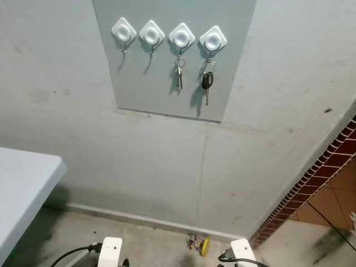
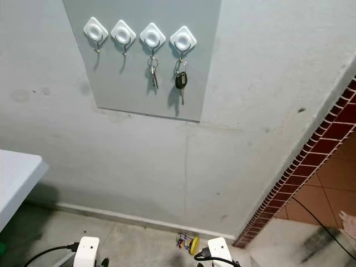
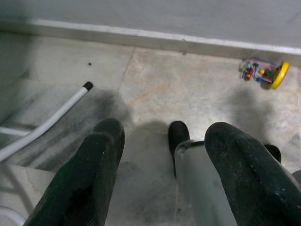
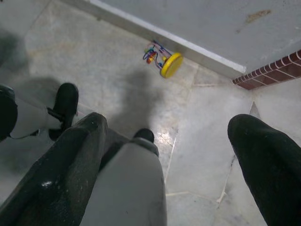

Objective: Hang keys on a hook

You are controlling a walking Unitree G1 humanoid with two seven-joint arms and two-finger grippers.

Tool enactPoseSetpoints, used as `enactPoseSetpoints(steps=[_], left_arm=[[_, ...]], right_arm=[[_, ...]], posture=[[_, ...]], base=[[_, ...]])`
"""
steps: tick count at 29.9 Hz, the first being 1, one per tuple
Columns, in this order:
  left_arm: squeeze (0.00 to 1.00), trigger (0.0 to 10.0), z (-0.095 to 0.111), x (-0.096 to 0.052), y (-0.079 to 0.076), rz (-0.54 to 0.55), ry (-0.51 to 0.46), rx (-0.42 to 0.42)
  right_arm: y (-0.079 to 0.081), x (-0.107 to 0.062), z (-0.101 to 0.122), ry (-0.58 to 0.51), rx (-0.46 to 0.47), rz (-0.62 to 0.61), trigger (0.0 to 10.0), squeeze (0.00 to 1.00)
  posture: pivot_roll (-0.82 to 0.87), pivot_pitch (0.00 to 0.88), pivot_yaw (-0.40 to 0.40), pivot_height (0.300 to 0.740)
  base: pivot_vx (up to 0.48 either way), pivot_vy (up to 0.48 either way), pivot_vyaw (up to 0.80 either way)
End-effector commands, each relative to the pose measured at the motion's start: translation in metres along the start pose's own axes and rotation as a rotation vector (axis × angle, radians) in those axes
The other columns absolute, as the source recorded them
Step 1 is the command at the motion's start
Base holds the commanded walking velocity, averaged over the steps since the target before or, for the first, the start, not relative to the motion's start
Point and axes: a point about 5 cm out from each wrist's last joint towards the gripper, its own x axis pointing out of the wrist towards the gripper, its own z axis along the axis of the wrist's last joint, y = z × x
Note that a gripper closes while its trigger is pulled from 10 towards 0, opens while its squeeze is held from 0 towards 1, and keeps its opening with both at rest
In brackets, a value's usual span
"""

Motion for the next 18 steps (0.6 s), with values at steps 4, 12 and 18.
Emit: enactPoseSetpoints(steps=[4,12,18], left_arm=[[0.0,10.0,-0.0002,-0.0001,0.0008,0.007,0.001,0.005],[0.0,10.0,0.0002,0.0001,0.0021,0.012,0.002,0.01],[0.0,10.0,-0.003,-0.0003,0.0039,0.026,0.026,0.025]], right_arm=[[-0.0007,0.0003,0.0016,-0.003,-0.003,0.004,10.0,0.0],[-0.0003,0.0004,0.0013,0.003,-0.007,0.005,10.0,0.0],[-0.0004,0.0004,0.0011,0.007,-0.007,0.007,10.0,0.0]], posture=[[-0.09,0.0,0.004,0.74],[-0.09,0.0,0.003,0.74],[-0.09,0.0,0.001,0.74]], base=[[0.0,0.0,0.78],[0.0,0.0,0.78],[0.0,0.0,0.79]])
